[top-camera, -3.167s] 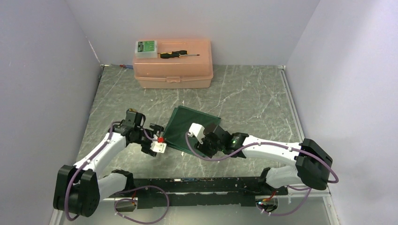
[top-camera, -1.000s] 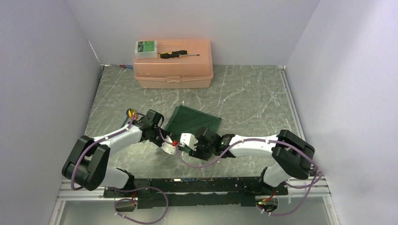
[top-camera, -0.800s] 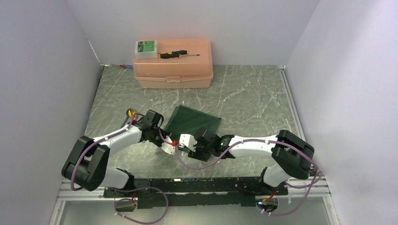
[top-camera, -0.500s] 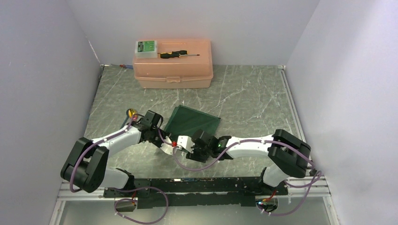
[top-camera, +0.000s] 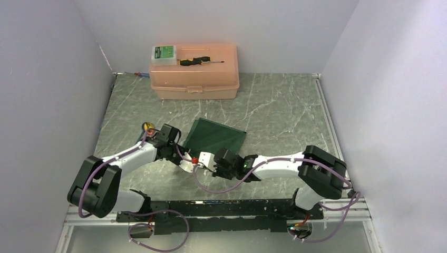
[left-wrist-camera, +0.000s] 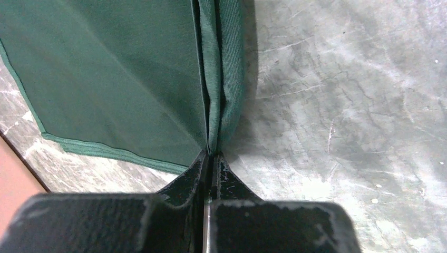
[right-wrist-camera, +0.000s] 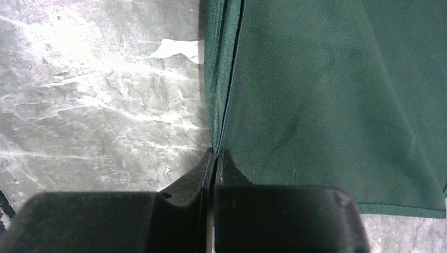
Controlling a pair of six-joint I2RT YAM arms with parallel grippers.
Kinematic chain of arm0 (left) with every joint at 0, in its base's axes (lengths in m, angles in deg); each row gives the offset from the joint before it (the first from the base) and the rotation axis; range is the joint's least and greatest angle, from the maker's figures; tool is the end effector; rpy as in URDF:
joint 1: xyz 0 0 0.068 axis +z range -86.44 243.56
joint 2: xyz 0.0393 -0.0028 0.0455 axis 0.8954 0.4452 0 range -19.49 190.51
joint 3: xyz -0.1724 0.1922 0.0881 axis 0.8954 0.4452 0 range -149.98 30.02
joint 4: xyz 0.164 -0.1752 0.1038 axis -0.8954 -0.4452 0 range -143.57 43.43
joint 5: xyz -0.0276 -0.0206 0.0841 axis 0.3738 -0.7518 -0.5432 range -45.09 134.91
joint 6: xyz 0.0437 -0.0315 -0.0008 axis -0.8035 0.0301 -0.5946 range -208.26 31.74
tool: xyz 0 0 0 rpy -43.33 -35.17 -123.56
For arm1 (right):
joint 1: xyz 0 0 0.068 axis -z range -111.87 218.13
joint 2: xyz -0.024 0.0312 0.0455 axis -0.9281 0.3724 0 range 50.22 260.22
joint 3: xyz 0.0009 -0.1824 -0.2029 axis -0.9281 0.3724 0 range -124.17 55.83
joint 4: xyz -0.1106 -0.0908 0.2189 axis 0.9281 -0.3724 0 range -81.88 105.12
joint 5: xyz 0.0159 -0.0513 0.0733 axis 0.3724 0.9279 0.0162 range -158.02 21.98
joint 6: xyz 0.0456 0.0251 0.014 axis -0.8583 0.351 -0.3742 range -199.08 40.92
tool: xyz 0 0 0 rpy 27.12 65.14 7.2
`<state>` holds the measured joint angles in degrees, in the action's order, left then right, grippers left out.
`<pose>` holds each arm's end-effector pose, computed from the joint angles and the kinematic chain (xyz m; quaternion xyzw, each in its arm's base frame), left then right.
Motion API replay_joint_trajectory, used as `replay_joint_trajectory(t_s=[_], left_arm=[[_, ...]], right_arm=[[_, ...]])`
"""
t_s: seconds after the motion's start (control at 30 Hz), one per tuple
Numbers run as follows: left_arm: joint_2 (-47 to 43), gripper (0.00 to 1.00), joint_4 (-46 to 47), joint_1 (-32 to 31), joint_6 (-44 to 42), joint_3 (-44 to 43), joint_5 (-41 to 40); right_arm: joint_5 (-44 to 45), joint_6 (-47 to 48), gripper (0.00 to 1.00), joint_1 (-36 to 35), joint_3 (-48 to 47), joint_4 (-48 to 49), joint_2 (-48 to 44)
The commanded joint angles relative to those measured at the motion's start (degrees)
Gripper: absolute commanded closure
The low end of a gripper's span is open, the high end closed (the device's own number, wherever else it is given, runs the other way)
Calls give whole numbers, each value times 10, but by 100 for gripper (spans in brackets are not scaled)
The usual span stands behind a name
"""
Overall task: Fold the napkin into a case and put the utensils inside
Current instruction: Pick up the upper triangle-folded napkin from the center of the board, then turn over the upper triangle folded napkin at the center of the board.
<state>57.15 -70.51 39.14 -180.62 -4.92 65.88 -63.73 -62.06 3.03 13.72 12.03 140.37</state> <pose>0.2007 -0.1050 0.1546 0.8387 0.4711 -0.0315 0.2714 0.1277 0.2692 0.1502 -0.6096 0.7187 0.1032 0.3180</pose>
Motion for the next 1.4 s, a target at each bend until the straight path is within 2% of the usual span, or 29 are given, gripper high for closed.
replay_joint_trajectory(t_s=[0.0, 0.13, 0.23, 0.37, 0.43, 0.63, 0.83, 0.93, 1.03, 1.13, 1.2, 1.27, 1.37], left_arm=[[-12, 97, 3, 17, 28, -18, 10], [-5, 97, -44, 35, 71, -67, 31], [10, 97, -110, 44, 123, -142, 49], [47, 97, -222, 56, 181, -248, 68], [52, 97, -263, 58, 197, -280, 75], [-33, 97, -349, 42, 176, -269, 76], [-177, 97, -502, -24, 161, -239, 78], [-234, 97, -554, -54, 176, -250, 82], [-231, 97, -594, -67, 213, -309, 80], [-180, 97, -644, -67, 254, -370, 86], [-155, 97, -621, -67, 292, -364, 91], [-132, 97, -552, -66, 329, -337, 69], [-78, 97, -464, -43, 334, -311, 33]], right_arm=[[33, -36, 100, -12, 25, 28, -27], [49, -62, 100, -13, 25, 52, -47], [59, -77, 100, -11, 11, 50, -66], [59, -128, 100, 21, -39, -18, -79], [51, -135, 100, 29, -42, -22, -105], [28, -168, 100, 12, -55, -72, -160], [65, -254, 100, -104, -70, -173, -205], [56, -275, 100, -118, -97, -229, -246], [26, -277, 100, -118, -170, -270, -268], [12, -280, 100, -105, -206, -282, -272], [-46, -287, 100, -42, -189, -259, -269], [-127, -303, 100, 29, -160, -222, -259], [-179, -300, 100, 97, -130, -183, -229]])
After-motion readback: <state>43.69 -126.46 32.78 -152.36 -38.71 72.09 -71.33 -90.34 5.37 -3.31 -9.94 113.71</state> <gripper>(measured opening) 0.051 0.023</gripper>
